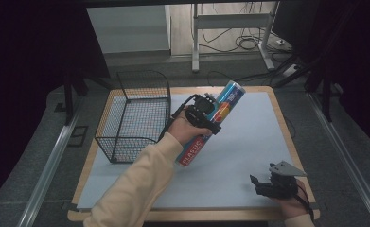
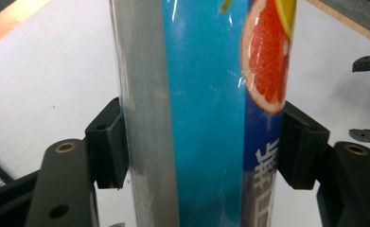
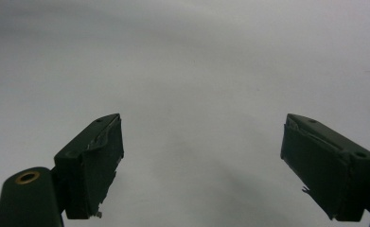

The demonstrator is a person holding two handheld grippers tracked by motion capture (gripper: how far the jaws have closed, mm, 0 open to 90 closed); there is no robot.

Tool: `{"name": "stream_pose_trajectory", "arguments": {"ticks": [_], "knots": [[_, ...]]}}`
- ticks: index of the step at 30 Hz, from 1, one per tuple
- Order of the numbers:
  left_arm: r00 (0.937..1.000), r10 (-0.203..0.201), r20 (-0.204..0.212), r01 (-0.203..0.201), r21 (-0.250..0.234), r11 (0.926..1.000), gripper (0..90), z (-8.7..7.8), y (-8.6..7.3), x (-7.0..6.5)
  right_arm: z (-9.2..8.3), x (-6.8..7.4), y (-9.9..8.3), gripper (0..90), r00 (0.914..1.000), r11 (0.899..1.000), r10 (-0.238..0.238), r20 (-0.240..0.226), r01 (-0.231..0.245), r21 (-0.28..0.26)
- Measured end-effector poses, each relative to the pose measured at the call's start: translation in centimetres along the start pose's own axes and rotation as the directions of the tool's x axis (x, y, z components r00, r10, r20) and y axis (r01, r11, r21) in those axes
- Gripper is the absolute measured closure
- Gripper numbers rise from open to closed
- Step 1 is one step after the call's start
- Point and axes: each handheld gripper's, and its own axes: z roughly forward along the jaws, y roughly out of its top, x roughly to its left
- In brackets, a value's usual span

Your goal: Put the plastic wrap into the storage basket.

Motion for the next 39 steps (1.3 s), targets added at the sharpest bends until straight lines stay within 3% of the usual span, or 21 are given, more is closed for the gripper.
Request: {"name": "stream_pose_trajectory", "arguments": {"ticks": [20,32,39], "knots": [[0.9992,0.012,-0.038,-0.014,-0.045,0.9989,31.8,-2.7,2.0,1.1,0.0,-0.1,0.0,14.4,1.0,1.0,0.0,0.004,0.0,-0.005],[0.9985,0.016,-0.052,-0.018,-0.049,0.9986,31.8,-3.5,2.1,1.7,0.0,-0.1,0.0,14.4,1.0,1.0,0.001,0.003,-0.001,-0.003],[0.998,-0.002,-0.064,-0.001,-0.053,0.9986,31.9,-3.7,2.0,2.5,0.0,-0.1,0.0,14.4,1.0,1.0,-0.001,0.004,0.001,-0.002]]}}
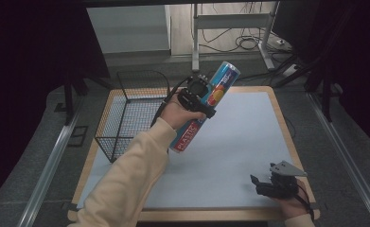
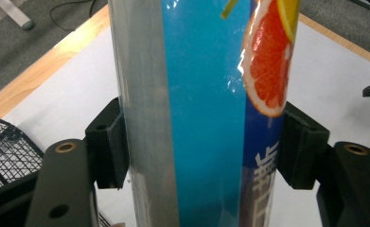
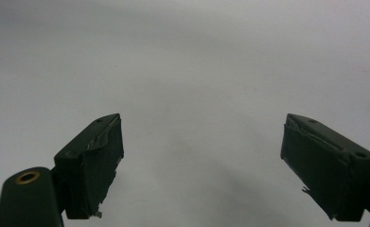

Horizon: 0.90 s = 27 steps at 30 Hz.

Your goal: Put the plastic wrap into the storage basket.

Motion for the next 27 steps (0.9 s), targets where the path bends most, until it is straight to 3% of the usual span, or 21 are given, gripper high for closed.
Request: {"name": "stream_pose_trajectory", "arguments": {"ticks": [9,27], "knots": [[0.9994,0.001,-0.035,-0.001,0.008,1.0,31.8,-0.6,0.5,1.3,0.0,0.1,0.0,14.4,1.0,1.0,0.001,-0.001,-0.001,0.003],[0.9962,-0.038,-0.078,0.036,-0.032,0.9989,31.9,-3.5,1.5,3.9,0.0,0.0,-0.1,14.4,1.0,1.0,0.005,0.001,-0.005,0.004]]}}
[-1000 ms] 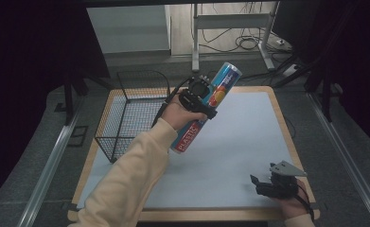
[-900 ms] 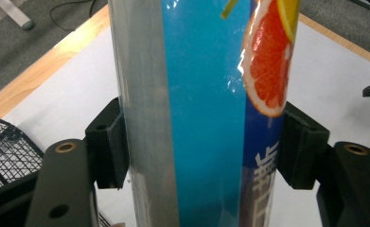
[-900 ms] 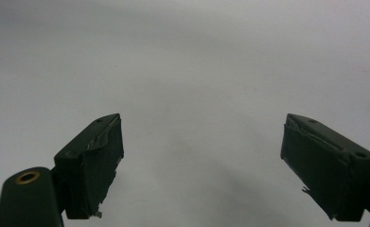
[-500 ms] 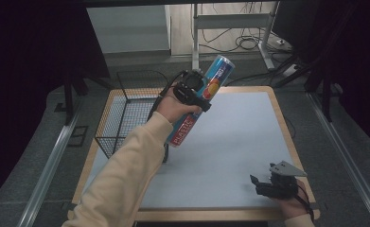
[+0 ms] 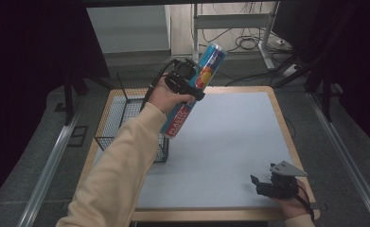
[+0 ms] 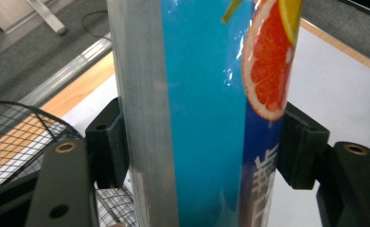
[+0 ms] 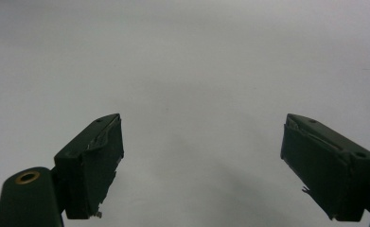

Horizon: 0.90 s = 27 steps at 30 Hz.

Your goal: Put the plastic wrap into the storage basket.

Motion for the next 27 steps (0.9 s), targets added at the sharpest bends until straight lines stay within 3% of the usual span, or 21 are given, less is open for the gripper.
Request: {"name": "stream_pose_trajectory", "arguments": {"ticks": [15,27], "knots": [[0.9975,-0.042,-0.056,0.043,0.011,0.999,31.9,-0.8,-1.5,3.1,0.0,0.0,0.0,14.4,1.0,1.0,0.002,0.003,-0.002,0.0],[0.9937,-0.073,-0.085,0.075,0.016,0.9971,31.9,-1.3,-2.9,4.9,0.1,0.0,0.0,14.4,1.0,1.0,0.0,0.003,0.0,0.003]]}}
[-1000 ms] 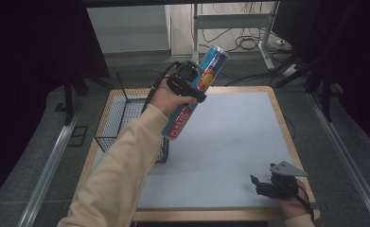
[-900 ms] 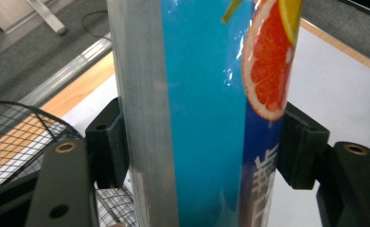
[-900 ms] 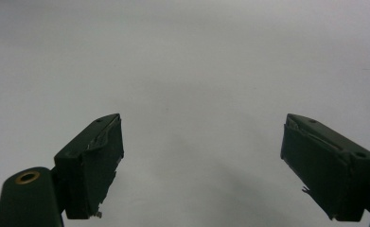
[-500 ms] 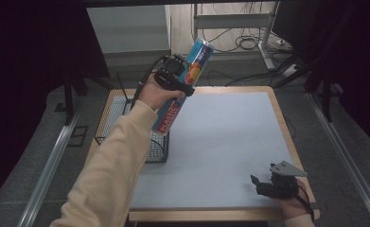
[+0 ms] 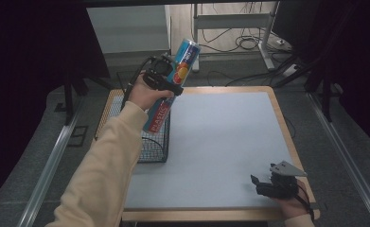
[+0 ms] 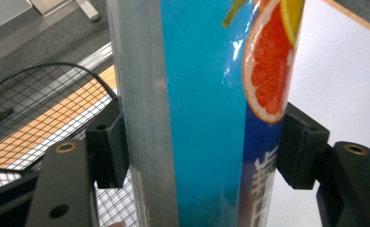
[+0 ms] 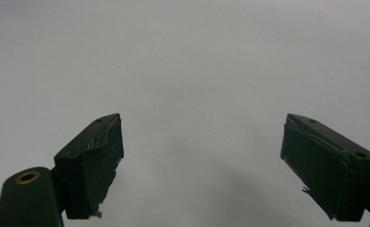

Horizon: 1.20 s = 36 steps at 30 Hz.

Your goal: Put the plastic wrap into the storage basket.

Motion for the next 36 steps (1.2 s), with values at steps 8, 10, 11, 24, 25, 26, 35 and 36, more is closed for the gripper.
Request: {"name": "stream_pose_trajectory", "arguments": {"ticks": [8,10,11,24,25,26,35,36], "knots": [[0.9992,-0.02,-0.034,0.021,0.017,0.9996,31.9,0.4,-1.0,1.5,0.1,0.0,0.0,14.4,1.0,1.0,-0.004,0.001,0.004,0.002],[0.9989,-0.024,-0.04,0.025,0.021,0.9995,31.9,0.7,-1.3,1.9,0.1,0.0,0.0,14.4,1.0,1.0,-0.004,0.002,0.004,0.001],[0.9987,-0.028,-0.042,0.029,0.025,0.9993,31.9,0.9,-1.4,2.1,0.1,0.0,0.0,14.4,1.0,1.0,-0.003,0.0,0.003,0.002],[0.9971,-0.056,-0.052,0.059,0.071,0.9957,31.9,4.0,-2.6,4.2,0.2,0.0,0.0,14.4,1.0,1.0,0.0,0.003,0.0,0.004],[0.9963,-0.063,-0.058,0.067,0.075,0.9949,31.9,4.4,-2.8,4.4,0.2,0.0,-0.1,14.4,1.0,1.0,0.001,0.003,-0.001,0.004],[0.9963,-0.063,-0.058,0.067,0.081,0.9944,31.9,4.6,-2.8,4.6,0.2,-0.1,-0.1,14.4,1.0,1.0,0.001,0.003,-0.001,0.004],[0.9957,-0.072,-0.057,0.078,0.098,0.9922,31.9,6.0,-3.7,5.8,0.3,-0.2,-0.1,14.4,1.0,1.0,0.002,0.001,-0.002,0.003],[0.9953,-0.076,-0.061,0.082,0.098,0.9918,31.9,6.2,-3.8,6.0,0.2,-0.2,-0.1,14.4,1.0,1.0,0.003,0.0,-0.003,0.003]]}}
